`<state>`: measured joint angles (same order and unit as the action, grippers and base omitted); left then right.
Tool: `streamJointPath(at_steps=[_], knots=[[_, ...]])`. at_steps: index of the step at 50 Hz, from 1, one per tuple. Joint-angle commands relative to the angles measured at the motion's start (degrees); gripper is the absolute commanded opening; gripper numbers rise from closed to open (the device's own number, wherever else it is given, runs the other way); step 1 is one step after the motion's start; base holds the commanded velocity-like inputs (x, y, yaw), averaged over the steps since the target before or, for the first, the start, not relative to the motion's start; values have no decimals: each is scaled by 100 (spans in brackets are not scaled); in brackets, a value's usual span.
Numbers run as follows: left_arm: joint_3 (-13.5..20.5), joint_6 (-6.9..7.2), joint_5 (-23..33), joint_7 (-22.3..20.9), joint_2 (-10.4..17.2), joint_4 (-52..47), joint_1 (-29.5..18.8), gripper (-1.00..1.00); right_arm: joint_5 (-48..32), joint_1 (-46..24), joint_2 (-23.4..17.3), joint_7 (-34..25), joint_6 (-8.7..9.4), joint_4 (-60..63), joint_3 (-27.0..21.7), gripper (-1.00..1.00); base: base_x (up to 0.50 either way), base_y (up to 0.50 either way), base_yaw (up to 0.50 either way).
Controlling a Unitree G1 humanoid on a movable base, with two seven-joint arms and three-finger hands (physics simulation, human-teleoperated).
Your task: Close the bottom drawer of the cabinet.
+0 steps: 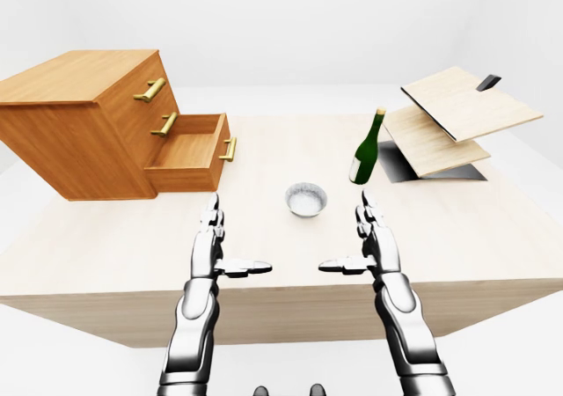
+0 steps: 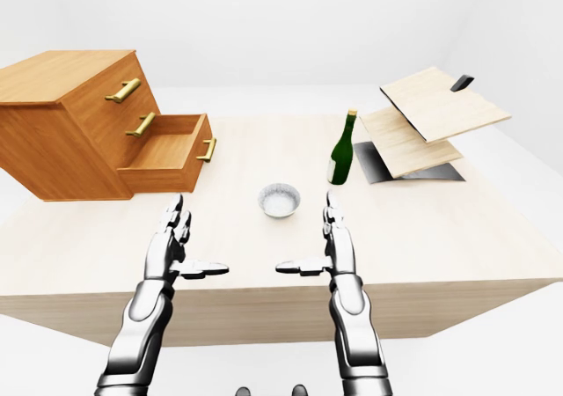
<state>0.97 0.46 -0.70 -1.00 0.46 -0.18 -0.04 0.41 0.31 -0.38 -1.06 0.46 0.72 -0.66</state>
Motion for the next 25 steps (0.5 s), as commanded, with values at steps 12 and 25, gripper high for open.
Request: streamJointPath(at_steps=[12,25], knots=[[156,-18,-34,-103,80,136,-43,100,243,63,-97,12,395,795,-394,100,0,0,0],[152,-32,24,-67,83,122,-40,100,1071,-269,-475,879,454,1577,-1667,100,0,0,0]])
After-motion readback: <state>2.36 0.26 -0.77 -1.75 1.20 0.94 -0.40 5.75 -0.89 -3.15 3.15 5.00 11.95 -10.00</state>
